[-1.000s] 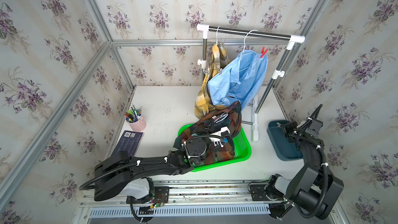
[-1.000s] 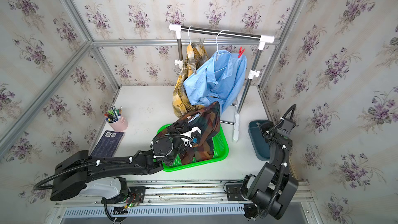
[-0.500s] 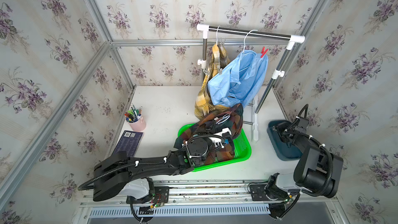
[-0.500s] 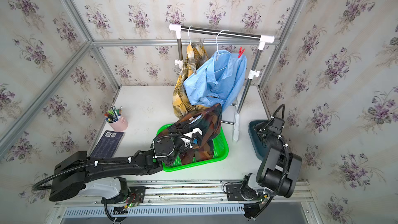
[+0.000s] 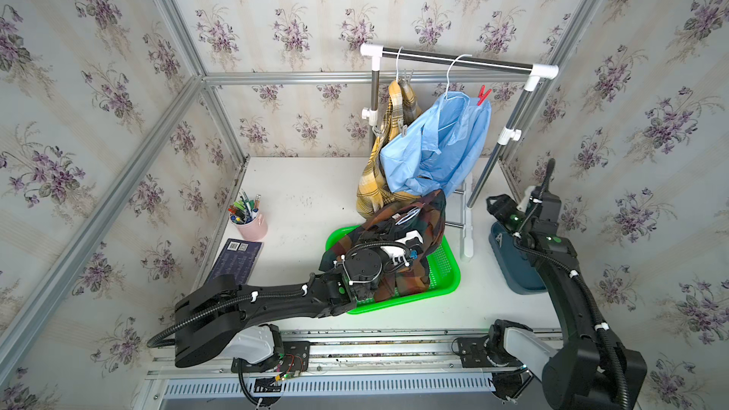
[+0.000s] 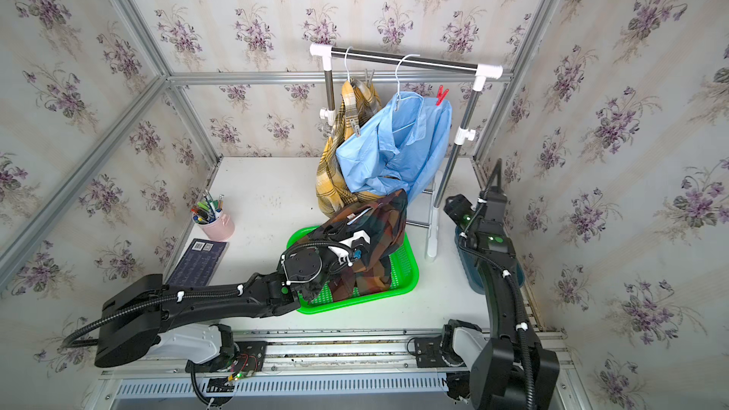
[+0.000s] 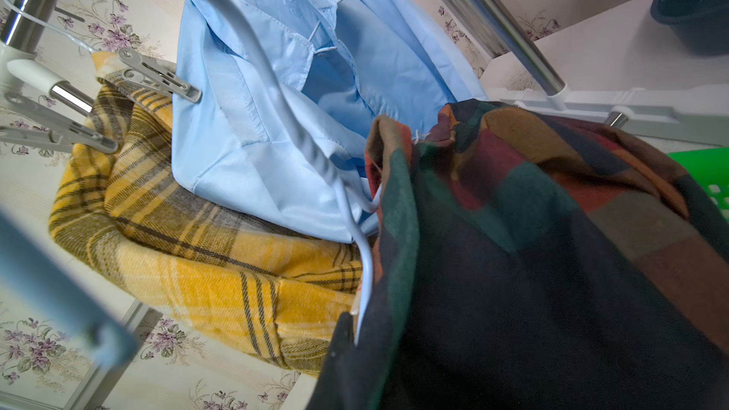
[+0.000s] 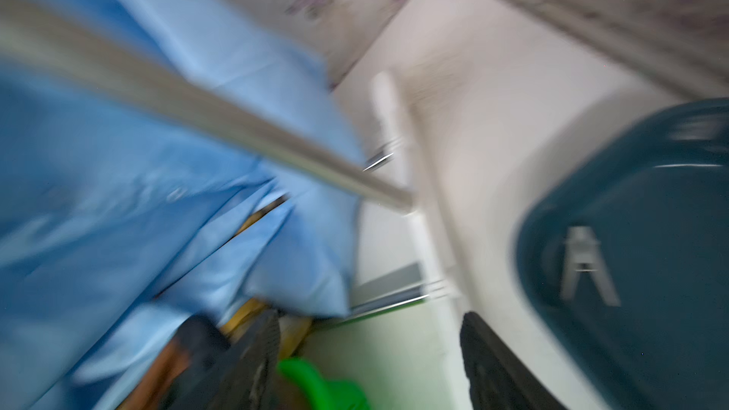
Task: Remove the clothespins securing long-sleeve shirts to the hanger
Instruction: Place the clamp in the storage box, then remove the clamp from the hanger.
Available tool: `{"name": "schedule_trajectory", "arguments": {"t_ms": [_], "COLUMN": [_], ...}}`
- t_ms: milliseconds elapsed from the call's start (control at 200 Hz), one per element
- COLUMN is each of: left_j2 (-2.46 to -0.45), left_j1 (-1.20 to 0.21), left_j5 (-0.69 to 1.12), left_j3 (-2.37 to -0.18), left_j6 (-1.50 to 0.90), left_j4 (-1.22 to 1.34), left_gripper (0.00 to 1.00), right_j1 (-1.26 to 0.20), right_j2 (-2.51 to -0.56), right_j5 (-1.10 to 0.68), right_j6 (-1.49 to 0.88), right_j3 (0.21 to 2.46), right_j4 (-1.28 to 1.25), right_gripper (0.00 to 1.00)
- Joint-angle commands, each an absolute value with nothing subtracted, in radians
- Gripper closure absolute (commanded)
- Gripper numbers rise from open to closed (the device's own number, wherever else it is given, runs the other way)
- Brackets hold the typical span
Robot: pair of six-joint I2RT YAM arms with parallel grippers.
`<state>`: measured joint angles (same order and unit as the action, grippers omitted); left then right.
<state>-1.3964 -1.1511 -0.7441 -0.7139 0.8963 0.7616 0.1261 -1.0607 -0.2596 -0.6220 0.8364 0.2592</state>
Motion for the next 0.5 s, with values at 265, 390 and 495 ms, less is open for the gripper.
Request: {"name": "schedule_trajectory", "arguments": {"t_ms": [265, 390, 495], "left_j2": [-1.472, -1.501, -1.53], "left_j1": [-1.173, -1.188, -1.203], "left_j5": [-0.696, -0.712, -0.714], "left_j3": [-0.689, -0.704, -0.714], "left_j6": [0.988, 1.028, 1.063], "left_j4": [0.934, 0.981, 1.005], "left_gripper": [1.0, 1.0, 1.0], "right_j1": [-0.239, -0.264, -0.281], "right_j2": [-1.063, -1.125, -1.153], "right_j5": [-0.516, -0.538, -0.561], "right_j6": [-0.886, -0.9, -0.912], "right_j3": [0.845, 0.866, 0.86], "right_j4": [0.163, 0.137, 0.11], "right_gripper": [0.25, 0.29, 0.32]}}
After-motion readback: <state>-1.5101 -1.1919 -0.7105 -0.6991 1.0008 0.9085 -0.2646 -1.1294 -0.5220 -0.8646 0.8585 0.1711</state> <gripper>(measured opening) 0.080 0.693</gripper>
